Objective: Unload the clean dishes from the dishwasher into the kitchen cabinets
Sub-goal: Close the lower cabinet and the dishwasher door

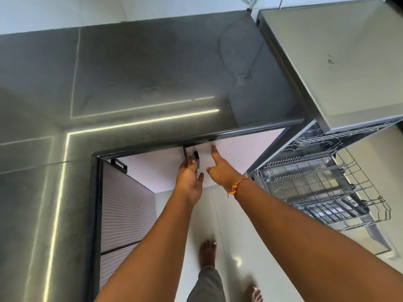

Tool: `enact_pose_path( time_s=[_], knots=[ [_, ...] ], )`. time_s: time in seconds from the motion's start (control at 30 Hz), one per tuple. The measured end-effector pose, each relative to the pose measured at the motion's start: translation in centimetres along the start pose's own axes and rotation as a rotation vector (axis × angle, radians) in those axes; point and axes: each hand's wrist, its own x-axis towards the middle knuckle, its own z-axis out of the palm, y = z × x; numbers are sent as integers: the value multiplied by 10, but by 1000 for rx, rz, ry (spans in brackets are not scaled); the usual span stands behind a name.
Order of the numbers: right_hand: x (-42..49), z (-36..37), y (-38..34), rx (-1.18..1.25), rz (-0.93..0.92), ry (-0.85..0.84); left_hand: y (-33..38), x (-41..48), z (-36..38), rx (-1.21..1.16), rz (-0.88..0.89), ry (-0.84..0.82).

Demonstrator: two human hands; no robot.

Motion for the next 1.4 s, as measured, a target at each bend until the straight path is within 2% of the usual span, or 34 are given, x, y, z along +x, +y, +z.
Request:
enact_pose_path(
  time_s=[0.33,0.5,0.6,0.67,0.77,0.9,1.03,1.2,1.4],
  knots=[
    [23,-28,0,-91,-25,-41,24,18,9,221,96,-60],
    [2,-47,23,-109,-31,-12,12,5,23,213,118,106],
    [-27,-68,66,-98,21,21,-18,-6,52,310,70,222],
    [-53,-88,111,-42,117,59,-58,-14,75,434,6,249],
    [-93,-124,193,107,221,158,-135,-38,114,542,-119,186],
    [-159,-187,303,268,377,302,-258,-83,178,511,-304,94],
    [-207,-251,394,390,510,339,-360,-127,241,525,-398,43],
    [-236,-311,470,638,667,477,-437,-147,289,562,-482,36],
    [-209,-323,536,940,745,481,-490,-105,294,553,-549,137]
  ],
)
